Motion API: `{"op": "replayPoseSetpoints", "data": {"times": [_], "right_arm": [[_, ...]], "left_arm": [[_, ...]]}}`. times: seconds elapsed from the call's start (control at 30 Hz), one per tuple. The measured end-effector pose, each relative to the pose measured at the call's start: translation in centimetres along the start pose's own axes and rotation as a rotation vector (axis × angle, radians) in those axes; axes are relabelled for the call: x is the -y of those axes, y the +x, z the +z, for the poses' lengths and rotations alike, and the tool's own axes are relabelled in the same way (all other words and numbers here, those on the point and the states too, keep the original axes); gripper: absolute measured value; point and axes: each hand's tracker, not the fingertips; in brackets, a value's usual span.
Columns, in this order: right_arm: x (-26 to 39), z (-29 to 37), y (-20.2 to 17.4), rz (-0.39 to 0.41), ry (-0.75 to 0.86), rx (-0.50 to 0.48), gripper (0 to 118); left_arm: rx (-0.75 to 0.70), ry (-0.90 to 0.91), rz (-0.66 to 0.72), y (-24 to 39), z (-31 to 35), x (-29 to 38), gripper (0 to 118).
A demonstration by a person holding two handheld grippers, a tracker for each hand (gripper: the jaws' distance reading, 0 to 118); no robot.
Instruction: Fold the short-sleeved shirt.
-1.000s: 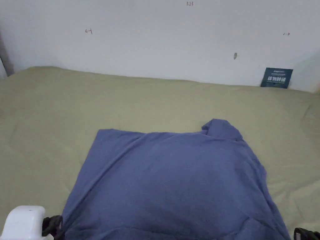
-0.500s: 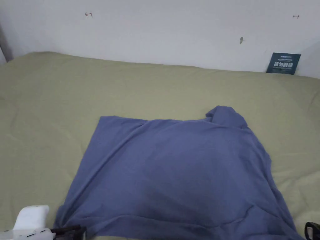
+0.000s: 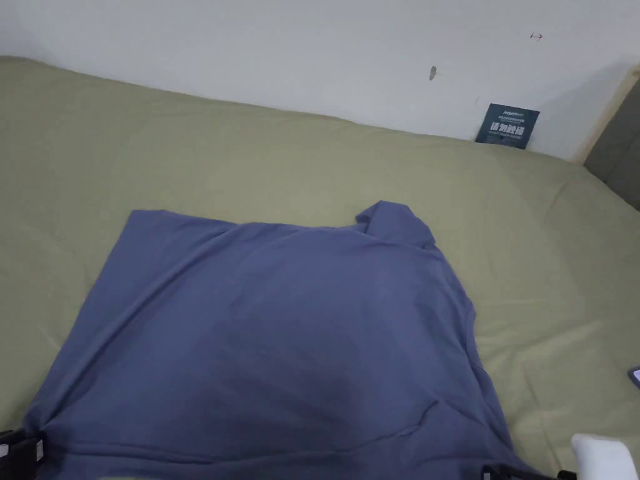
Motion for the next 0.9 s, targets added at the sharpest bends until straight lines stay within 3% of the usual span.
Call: {"op": "replayPoseSetpoints", "data": {"times": [0.07, 0.1, 0.13, 0.17, 0.2, 0.23, 0.3, 0.4, 0.6, 0.83, 0.9], "right_arm": [[0.2, -1.4, 0.1, 0.019, -0.049, -0.007, 93], [0.4, -1.8, 0.0, 0.03, -0.053, -0.018, 81], [0.4, -2.2, -0.1, 0.046, -0.059, -0.033, 58], [0.4, -2.4, -0.4, 0.075, -0.085, -0.023, 12], [0.5, -2.7, -0.6, 0.092, -0.102, 0.019, 2], [0.6, -2.8, -0.7, 0.092, -0.128, 0.05, 2], [0.8, -2.3, -0.6, 0.005, -0.083, -0.004, 2], [1.0, -0.8, -0.9, 0.03, -0.016, 0.042, 2], [-0.8, 2.0, -1.4, 0.04, 0.094, 0.025, 2], [-8.5, 0.1, -0.4, 0.064, 0.099, 0.009, 2], [-11.4, -1.8, 0.1, 0.066, 0.036, -0.011, 2]], "left_arm": [[0.001, -0.002, 0.005, 0.0, 0.1, 0.0, 0], [0.001, -0.002, 0.011, -0.3, 0.0, -0.2, 0], [0.003, -0.003, 0.012, -0.4, 0.0, -0.2, 0], [0.0, -0.002, 0.012, -0.4, 0.1, -0.2, 0], [0.0, -0.005, 0.011, -0.4, 0.2, -0.1, 0], [0.0, -0.006, 0.009, -0.4, 0.2, -0.2, 0], [0.001, -0.008, 0.01, -0.6, 0.4, -0.1, 0], [0.003, 0.003, 0.033, -1.1, 0.9, -0.1, 0], [0.032, 0.028, 0.062, -1.5, 2.3, -1.1, 0], [0.052, 0.033, 0.072, -0.5, 1.3, -7.8, 0], [0.042, 0.004, 0.051, 0.1, -0.3, -10.2, 0]]}}
